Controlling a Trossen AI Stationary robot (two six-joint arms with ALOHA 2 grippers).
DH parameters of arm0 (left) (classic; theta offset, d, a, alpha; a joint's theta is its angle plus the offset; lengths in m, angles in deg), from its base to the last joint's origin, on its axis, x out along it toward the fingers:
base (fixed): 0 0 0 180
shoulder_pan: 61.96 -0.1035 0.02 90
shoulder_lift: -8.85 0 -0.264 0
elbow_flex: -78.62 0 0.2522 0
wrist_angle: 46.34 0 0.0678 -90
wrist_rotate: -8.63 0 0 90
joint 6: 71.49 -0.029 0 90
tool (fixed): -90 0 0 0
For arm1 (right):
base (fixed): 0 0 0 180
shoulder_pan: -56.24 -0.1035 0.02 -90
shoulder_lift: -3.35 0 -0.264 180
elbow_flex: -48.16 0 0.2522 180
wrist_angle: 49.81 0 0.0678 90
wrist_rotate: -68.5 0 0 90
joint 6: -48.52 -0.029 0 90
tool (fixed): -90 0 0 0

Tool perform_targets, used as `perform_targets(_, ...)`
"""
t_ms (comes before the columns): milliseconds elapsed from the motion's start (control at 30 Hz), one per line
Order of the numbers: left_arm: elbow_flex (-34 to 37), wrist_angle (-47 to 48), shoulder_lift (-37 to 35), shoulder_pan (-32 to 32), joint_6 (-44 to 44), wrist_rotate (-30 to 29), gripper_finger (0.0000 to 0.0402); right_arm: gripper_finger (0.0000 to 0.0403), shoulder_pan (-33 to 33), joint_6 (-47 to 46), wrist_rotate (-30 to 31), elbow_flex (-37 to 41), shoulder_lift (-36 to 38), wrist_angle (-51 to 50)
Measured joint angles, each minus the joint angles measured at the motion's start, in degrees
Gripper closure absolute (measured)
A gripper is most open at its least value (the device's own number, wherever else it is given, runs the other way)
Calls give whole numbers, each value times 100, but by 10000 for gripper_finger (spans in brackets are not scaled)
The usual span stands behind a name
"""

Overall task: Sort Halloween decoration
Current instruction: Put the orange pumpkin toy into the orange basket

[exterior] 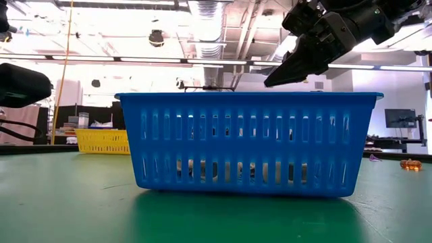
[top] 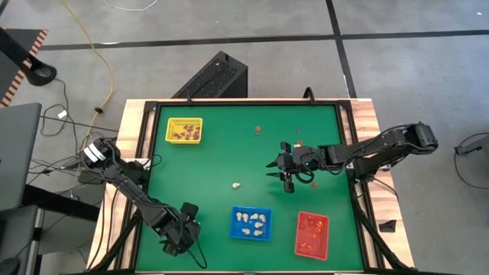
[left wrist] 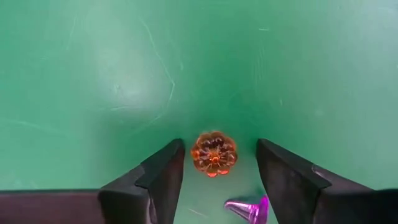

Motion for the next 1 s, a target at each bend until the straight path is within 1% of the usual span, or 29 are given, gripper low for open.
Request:
perform_targets(100,3,10,4,-2,-153,-22,230,239,0,-2,0,0,0,1)
perform_targets(300,9,28,11,-60,-236,-54,304,239,0,-9,0,0,0,0)
perform_targets(400,9,29,3,-111,-234,-33,329,239,0,-17,2,0,0,0)
perform_targets(500,6,5,-76,-182,-231,-5,331,239,0,-24,2,0,0,-18)
perform_targets(567,-54,41,-128,-238,-248,8,320,239,0,-22,2,0,29,-85)
perform_targets(600,-93,62,-166,-269,-294,-80,313,239,0,-22,2,0,77,-186)
perform_targets(667,-246,-59,-267,-340,-454,-493,302,239,-2,-49,2,-66,223,-552)
perform_targets(733,-360,-401,-386,-404,-779,-1006,299,239,-4,-218,4,-182,418,-1020)
perform_targets(800,-366,-995,-408,-501,-1300,-1403,302,239,-20,-452,4,-262,651,-1417)
perform_targets(867,-363,-1668,-385,-660,-1946,-1566,309,239,-62,-672,13,-297,892,-1618)
perform_targets(1000,-362,-3021,-285,-1217,-3280,-1577,317,239,-269,-830,24,-299,1336,-1680)
